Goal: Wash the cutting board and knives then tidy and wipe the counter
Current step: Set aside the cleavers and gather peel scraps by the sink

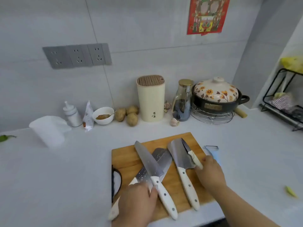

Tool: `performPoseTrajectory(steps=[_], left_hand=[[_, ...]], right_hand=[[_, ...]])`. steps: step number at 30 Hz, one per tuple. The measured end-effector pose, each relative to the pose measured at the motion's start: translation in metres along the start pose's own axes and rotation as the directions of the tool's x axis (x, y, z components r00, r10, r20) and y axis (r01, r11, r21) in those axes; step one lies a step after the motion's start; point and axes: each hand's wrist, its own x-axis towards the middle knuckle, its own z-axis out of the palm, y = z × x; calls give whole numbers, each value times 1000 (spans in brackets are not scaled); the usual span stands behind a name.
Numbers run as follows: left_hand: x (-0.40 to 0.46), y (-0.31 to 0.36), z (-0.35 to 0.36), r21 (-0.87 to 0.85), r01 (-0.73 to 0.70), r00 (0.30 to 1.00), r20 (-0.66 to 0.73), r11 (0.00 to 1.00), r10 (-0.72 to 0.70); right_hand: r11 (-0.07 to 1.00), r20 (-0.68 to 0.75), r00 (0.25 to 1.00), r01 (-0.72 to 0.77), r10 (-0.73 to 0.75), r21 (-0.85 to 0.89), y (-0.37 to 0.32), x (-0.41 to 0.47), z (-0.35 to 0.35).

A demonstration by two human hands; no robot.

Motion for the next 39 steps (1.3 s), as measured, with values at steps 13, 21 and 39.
performPoseTrajectory(steps=[13,21,39], left_hand=[[9,41,25,-49,224,944,258,973,-204],[13,15,-17,129,175,979,85,976,-186],[53,-54,13,139,17,991,129,990,-36]], right_hand=[[991,202,970,-122,132,-61,-8,10,1],[996,307,949,-86,72,33,-27,-44,-8],[981,229,973,20,26,-194,-39,-43,13]])
